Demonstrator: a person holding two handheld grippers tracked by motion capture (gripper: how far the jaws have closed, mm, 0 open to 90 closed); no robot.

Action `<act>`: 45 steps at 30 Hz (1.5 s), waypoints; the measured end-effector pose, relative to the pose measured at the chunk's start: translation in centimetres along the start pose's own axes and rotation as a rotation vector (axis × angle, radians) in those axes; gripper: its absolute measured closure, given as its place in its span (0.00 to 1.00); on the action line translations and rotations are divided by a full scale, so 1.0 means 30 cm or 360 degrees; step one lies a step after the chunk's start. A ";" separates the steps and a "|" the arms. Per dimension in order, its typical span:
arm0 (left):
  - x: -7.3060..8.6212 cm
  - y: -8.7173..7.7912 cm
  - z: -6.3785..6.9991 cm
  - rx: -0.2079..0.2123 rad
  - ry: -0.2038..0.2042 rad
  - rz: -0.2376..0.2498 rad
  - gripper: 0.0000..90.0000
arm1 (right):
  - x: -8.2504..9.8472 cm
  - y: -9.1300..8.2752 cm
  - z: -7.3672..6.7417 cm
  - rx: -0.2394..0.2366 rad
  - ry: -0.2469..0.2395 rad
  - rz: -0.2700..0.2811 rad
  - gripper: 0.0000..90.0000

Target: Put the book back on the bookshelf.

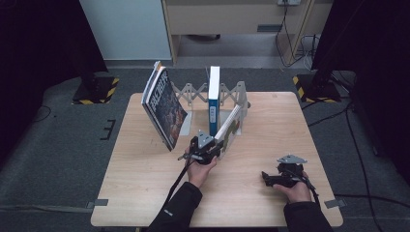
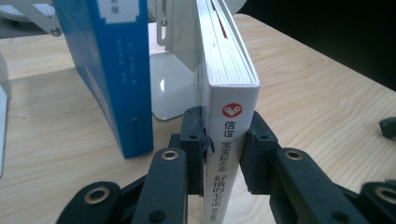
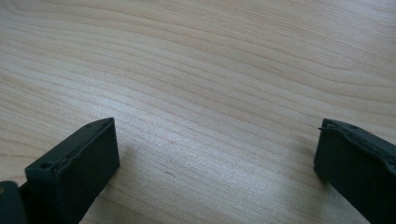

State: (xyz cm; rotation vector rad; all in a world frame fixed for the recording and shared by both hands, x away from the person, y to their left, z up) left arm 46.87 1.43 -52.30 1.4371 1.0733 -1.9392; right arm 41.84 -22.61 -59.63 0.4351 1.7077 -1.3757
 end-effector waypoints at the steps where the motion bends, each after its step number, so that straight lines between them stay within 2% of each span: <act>1: -0.009 0.013 0.005 -0.0005 0.0013 -0.0003 0.80 | 0.000 0.000 0.000 0.0000 -0.0001 0.0000 0.00; 15: -0.039 0.109 0.016 -0.0017 0.0035 -0.0017 0.77 | 0.000 0.000 0.000 0.0000 0.0001 0.0000 0.00; 17: -0.042 0.123 0.021 0.0010 0.0045 -0.0003 0.75 | 0.000 0.000 0.000 0.0000 0.0000 -0.0001 0.00; 22: -0.040 0.112 0.041 0.0068 0.0071 0.0010 0.70 | 0.000 0.000 0.000 0.0000 0.0000 0.0000 0.00; 25: -0.042 0.086 0.056 0.0102 0.0097 0.0028 0.69 | 0.000 0.000 0.000 0.0000 0.0000 0.0000 0.00; 30: -0.051 0.070 0.066 0.0123 0.0076 0.0054 0.75 | 0.000 0.000 0.000 0.0001 0.0000 -0.0001 0.00; 31: -0.053 0.075 0.067 0.0137 0.0052 0.0055 0.75 | 0.000 0.000 -0.001 0.0002 0.0003 -0.0001 0.00; 41: -0.079 0.126 0.057 0.0095 0.0083 0.0034 0.74 | 0.000 0.000 0.000 0.0001 0.0000 -0.0001 0.00; 45: -0.089 0.150 0.051 0.0086 0.0073 0.0020 0.74 | 0.000 0.000 0.000 0.0001 0.0000 -0.0001 0.00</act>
Point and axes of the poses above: each handheld gripper's, and its own axes: y roughly forward along the jaws, x roughly out of its underside, z roughly to its right, the point moved 8 cm from there along y, roughly forward along the jaws, and after that the axes turned 8 degrees about z, right-handed, at the moved point
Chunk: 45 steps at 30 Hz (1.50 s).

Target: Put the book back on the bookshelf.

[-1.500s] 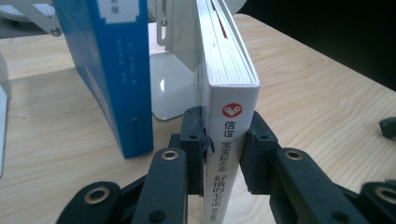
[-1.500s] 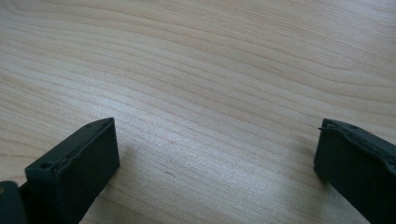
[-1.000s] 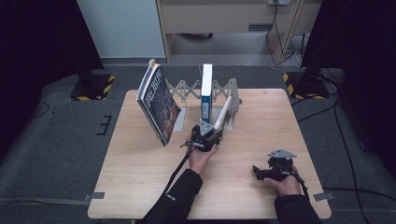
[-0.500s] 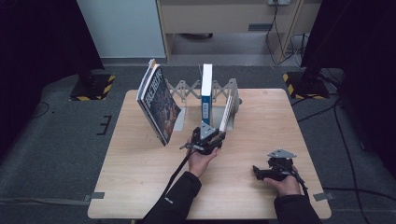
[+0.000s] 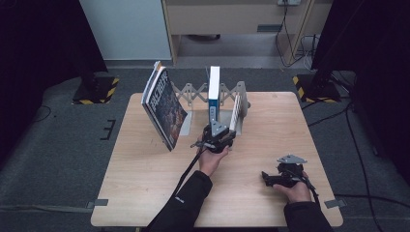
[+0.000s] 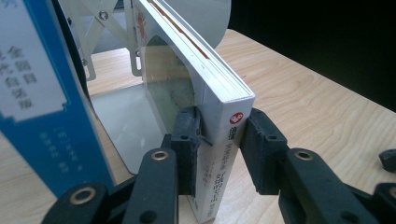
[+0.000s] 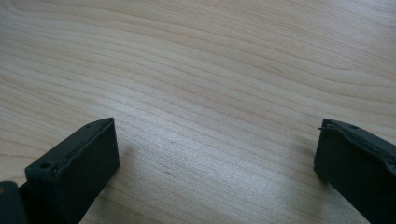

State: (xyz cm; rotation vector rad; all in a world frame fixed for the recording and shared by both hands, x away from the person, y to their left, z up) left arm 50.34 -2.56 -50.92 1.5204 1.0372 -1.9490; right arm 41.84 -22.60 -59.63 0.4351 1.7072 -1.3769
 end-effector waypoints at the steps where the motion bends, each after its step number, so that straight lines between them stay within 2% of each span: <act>1: 0.000 0.000 0.000 0.0000 0.0000 0.0000 0.74 | 0.000 0.000 0.000 0.0000 0.0001 0.0000 0.00; 8: -0.015 0.045 0.003 -0.0001 0.0008 -0.0025 0.72 | 0.000 0.000 0.000 0.0000 0.0000 0.0000 0.00; 17: -0.027 0.076 -0.003 -0.0010 0.0005 -0.0048 0.71 | 0.000 0.000 0.000 0.0001 0.0000 0.0000 0.00; 22: -0.035 0.104 0.009 -0.0027 0.0007 -0.0063 0.69 | 0.000 0.000 0.000 0.0002 0.0000 0.0000 0.00; 28: -0.039 0.121 0.023 -0.0010 0.0000 -0.0070 0.68 | 0.000 0.000 0.000 0.0002 0.0000 -0.0001 0.00; 37: -0.043 0.138 0.039 0.0001 0.0030 -0.0082 0.66 | 0.000 0.000 0.000 0.0003 0.0001 -0.0001 0.00; 40: -0.042 0.135 0.038 0.0000 0.0059 -0.0092 0.66 | 0.000 0.000 0.000 0.0003 0.0004 0.0001 0.00; 43: -0.043 0.129 0.040 0.0024 0.0059 -0.0093 0.64 | 0.000 0.000 0.000 0.0002 0.0001 -0.0001 0.00; 45: -0.045 0.117 0.042 0.0042 0.0087 -0.0100 0.63 | 0.000 0.000 0.000 0.0002 0.0000 -0.0001 0.00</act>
Point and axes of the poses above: each handheld gripper's, and its own axes: y roughly forward along the jaws, x roughly out of its underside, z roughly to its right, the point moved 8 cm from there along y, roughly forward along the jaws, and after that the axes turned 8 degrees about z, right-handed, at the moved point
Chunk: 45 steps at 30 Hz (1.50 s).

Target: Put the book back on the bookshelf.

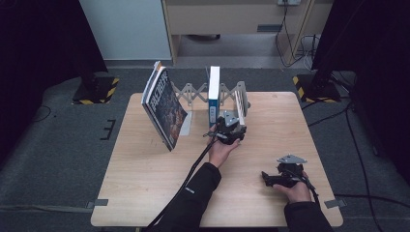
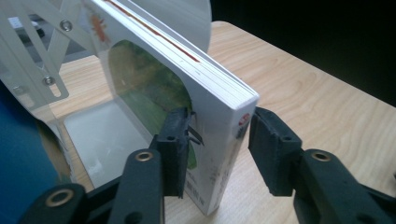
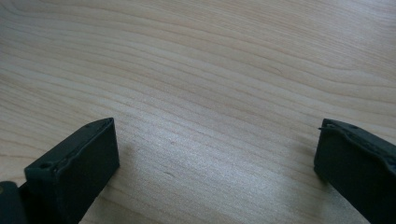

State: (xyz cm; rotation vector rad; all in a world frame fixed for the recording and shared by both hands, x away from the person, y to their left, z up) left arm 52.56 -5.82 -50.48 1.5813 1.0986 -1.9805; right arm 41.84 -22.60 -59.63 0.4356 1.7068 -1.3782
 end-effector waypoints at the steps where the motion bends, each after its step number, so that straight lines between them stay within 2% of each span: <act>1: -0.001 -0.007 0.001 0.0008 0.0010 0.0001 0.62 | 0.000 0.000 0.000 0.0001 0.0003 0.0001 0.00; 6: -0.004 -0.063 0.002 0.0064 0.0038 -0.0014 0.57 | 0.000 0.000 0.000 0.0001 0.0004 0.0001 0.00; 9: -0.004 -0.124 0.006 0.0128 0.0014 -0.0022 0.54 | 0.000 0.000 0.000 0.0000 0.0001 0.0001 0.00; 10: -0.004 -0.124 0.006 0.0128 0.0014 -0.0022 0.54 | 0.000 0.000 0.000 0.0000 0.0001 0.0001 0.00; 11: -0.003 -0.160 0.000 0.0132 0.0042 -0.0027 0.53 | 0.000 0.000 0.000 0.0000 -0.0001 0.0000 0.00; 13: 0.001 -0.197 -0.008 0.0138 0.0068 -0.0035 0.52 | 0.000 0.000 0.000 0.0000 0.0000 0.0001 0.00; 15: 0.009 -0.235 -0.016 0.0154 0.0046 -0.0044 0.51 | 0.000 0.000 0.000 0.0002 0.0003 0.0001 0.00; 16: 0.013 -0.253 -0.017 0.0167 0.0013 -0.0045 0.50 | 0.000 0.000 0.000 0.0000 0.0000 0.0000 0.00; 18: 0.017 -0.272 -0.020 0.0176 -0.0002 -0.0044 0.49 | 0.000 0.000 0.000 0.0000 0.0001 0.0000 0.00; 22: 0.050 -0.365 -0.042 0.0167 0.0042 -0.0080 0.45 | 0.000 0.000 0.000 0.0002 0.0003 0.0001 0.00; 24: 0.065 -0.398 -0.055 0.0167 0.0042 -0.0090 0.44 | 0.000 0.000 0.000 0.0002 0.0004 0.0000 0.00; 27: 0.083 -0.433 -0.074 0.0171 0.0009 -0.0097 0.42 | 0.000 0.000 -0.001 0.0002 0.0005 0.0001 0.00; 30: 0.130 -0.491 -0.113 0.0152 0.0001 -0.0133 0.37 | 0.000 0.000 -0.001 0.0002 0.0005 0.0001 0.00; 32: 0.157 -0.522 -0.133 0.0141 -0.0035 -0.0140 0.36 | 0.000 0.000 -0.001 0.0002 0.0005 0.0000 0.00; 33: 0.171 -0.538 -0.146 0.0129 -0.0032 -0.0145 0.35 | 0.000 0.000 -0.001 0.0002 0.0005 0.0001 0.00; 34: 0.171 -0.538 -0.146 0.0129 -0.0032 -0.0145 0.35 | 0.000 0.000 -0.001 0.0002 0.0005 0.0001 0.00; 35: 0.204 -0.567 -0.178 0.0099 -0.0024 -0.0167 0.33 | 0.000 0.000 -0.001 0.0002 0.0006 0.0001 0.00; 36: 0.204 -0.567 -0.178 0.0099 -0.0024 -0.0167 0.32 | 0.000 0.000 -0.001 0.0002 0.0006 0.0001 0.00; 37: 0.232 -0.593 -0.210 0.0071 -0.0054 -0.0175 0.32 | 0.000 0.000 -0.001 0.0002 0.0005 0.0001 0.00; 38: 0.232 -0.593 -0.210 0.0071 -0.0054 -0.0175 0.31 | 0.000 0.000 -0.001 0.0002 0.0005 0.0001 0.00; 39: 0.250 -0.618 -0.244 0.0038 -0.0045 -0.0194 0.30 | 0.000 0.000 -0.001 0.0001 0.0006 0.0001 0.00; 42: 0.281 -0.654 -0.283 0.0011 -0.0082 -0.0200 0.27 | 0.000 0.000 -0.001 0.0002 0.0006 0.0001 0.00; 45: 0.330 -0.694 -0.324 -0.0029 -0.0074 -0.0252 0.26 | 0.000 0.000 -0.001 0.0002 0.0006 0.0001 0.00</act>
Point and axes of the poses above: each handheld gripper's, and its own axes: y roughly forward along the jaws, x roughly out of its underside, z roughly to its right, the point moved 8 cm from there along y, roughly forward along the jaws, and after that the axes turned 8 degrees about z, right-handed, at the moved point
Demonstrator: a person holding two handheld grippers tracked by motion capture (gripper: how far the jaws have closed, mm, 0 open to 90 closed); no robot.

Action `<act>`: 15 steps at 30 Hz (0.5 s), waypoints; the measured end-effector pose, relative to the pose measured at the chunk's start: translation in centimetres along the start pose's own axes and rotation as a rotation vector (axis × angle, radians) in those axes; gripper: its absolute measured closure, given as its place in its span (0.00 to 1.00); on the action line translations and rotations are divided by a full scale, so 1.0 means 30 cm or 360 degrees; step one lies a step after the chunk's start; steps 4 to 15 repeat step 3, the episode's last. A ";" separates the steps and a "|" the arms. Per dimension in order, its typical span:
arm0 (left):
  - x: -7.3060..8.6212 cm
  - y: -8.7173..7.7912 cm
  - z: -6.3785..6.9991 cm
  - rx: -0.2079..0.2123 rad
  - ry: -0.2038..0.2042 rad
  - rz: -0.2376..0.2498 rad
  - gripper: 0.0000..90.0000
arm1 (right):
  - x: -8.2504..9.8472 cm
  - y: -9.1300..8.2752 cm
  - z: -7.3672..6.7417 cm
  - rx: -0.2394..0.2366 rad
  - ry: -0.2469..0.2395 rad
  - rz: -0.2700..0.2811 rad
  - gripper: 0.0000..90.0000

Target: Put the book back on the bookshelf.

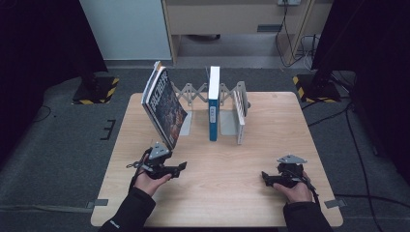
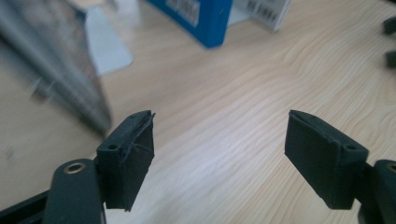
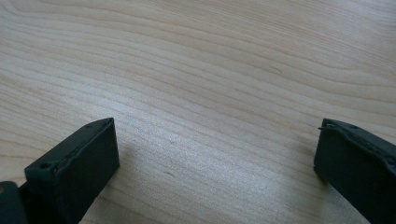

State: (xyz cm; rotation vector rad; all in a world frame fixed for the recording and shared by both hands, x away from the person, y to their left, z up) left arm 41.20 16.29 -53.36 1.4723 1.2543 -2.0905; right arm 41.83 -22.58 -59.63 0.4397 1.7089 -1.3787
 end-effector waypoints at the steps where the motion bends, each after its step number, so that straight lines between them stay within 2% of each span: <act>1: 0.000 0.000 0.000 0.0000 0.0000 0.0000 0.25 | 0.000 0.000 0.000 0.0000 0.0000 0.0000 0.00; 3: 0.056 -0.032 -0.048 -0.0046 -0.0010 -0.0068 0.24 | 0.000 0.000 0.000 0.0000 0.0000 0.0000 0.00; 15: 0.056 -0.032 -0.048 -0.0046 -0.0010 -0.0068 0.24 | 0.000 0.000 0.000 0.0000 0.0000 0.0000 0.00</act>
Point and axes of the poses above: each handheld gripper's, and its own axes: y roughly forward along the jaws, x roughly out of its underside, z roughly to its right, the point moved 8 cm from there along y, roughly forward along the jaws, and after that the axes turned 8 degrees about z, right-handed, at the moved point
